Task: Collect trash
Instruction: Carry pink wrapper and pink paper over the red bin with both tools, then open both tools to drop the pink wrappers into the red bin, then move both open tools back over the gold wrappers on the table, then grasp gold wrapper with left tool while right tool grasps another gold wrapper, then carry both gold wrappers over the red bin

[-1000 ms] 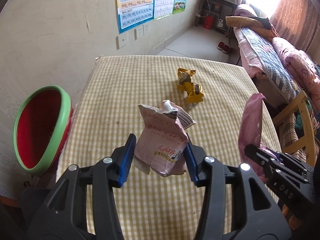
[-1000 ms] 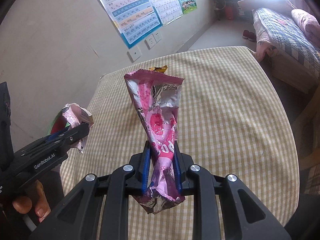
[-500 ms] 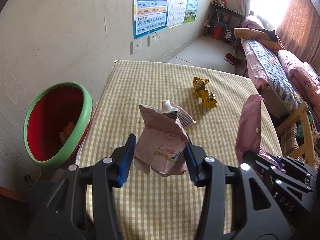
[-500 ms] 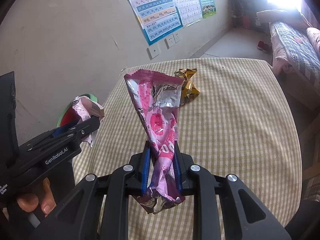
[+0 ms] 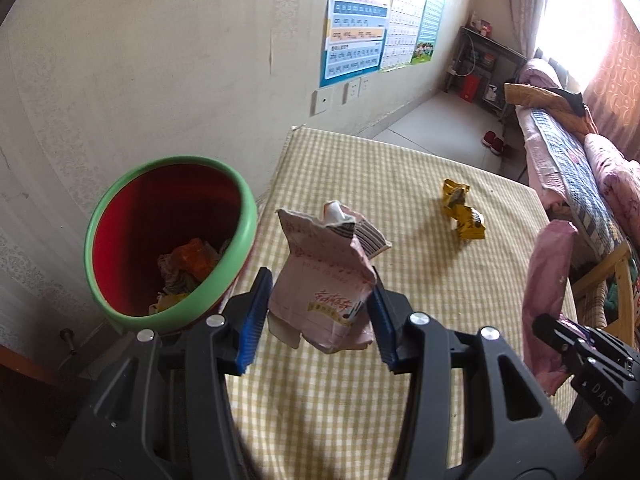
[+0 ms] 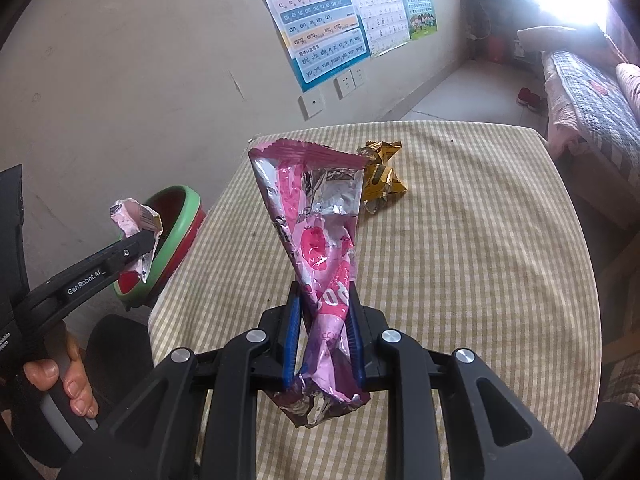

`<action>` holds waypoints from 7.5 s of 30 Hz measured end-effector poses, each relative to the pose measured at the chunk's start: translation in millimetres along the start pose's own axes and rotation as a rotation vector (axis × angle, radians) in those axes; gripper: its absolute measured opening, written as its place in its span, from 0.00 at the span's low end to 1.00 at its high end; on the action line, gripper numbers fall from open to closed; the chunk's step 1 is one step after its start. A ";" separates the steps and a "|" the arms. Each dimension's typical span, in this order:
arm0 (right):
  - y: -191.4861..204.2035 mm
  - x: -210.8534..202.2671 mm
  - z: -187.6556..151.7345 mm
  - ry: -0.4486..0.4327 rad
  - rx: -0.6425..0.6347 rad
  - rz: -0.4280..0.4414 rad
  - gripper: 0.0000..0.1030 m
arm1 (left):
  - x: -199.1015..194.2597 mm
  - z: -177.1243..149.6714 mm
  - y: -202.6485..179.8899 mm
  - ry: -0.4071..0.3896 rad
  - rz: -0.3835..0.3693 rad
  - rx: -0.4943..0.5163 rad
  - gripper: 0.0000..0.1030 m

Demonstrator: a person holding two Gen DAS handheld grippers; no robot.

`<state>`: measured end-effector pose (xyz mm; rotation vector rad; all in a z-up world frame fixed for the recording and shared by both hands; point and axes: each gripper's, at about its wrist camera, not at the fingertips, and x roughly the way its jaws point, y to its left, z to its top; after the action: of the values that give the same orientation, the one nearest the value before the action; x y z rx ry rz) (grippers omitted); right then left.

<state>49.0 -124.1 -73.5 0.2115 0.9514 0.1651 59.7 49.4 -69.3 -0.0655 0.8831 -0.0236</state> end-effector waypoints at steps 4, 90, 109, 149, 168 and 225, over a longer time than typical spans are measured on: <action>10.1 2.9 2.4 0.005 -0.017 0.017 0.21 | -0.8 2.8 11.0 -0.010 0.019 -0.015 0.44; 223.2 146.0 78.3 0.171 -0.299 0.253 0.23 | 54.0 37.9 195.2 0.009 0.218 -0.283 0.44; 220.3 147.3 78.6 0.153 -0.300 0.262 0.47 | 61.3 40.1 195.9 0.017 0.230 -0.285 0.65; -100.9 49.5 2.7 0.055 0.119 -0.117 0.20 | 101.7 69.9 -99.3 0.026 -0.108 0.147 0.68; -135.9 35.6 -12.9 0.048 0.195 -0.014 0.49 | 225.6 78.7 -202.6 0.240 -0.070 0.277 0.29; 30.9 17.1 24.1 -0.005 -0.120 0.028 0.21 | 3.4 7.6 16.2 -0.031 0.030 0.023 0.20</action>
<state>77.1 -92.8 -65.7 0.1141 0.9305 0.2465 67.7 65.7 -68.2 -0.0311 0.8529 -0.0045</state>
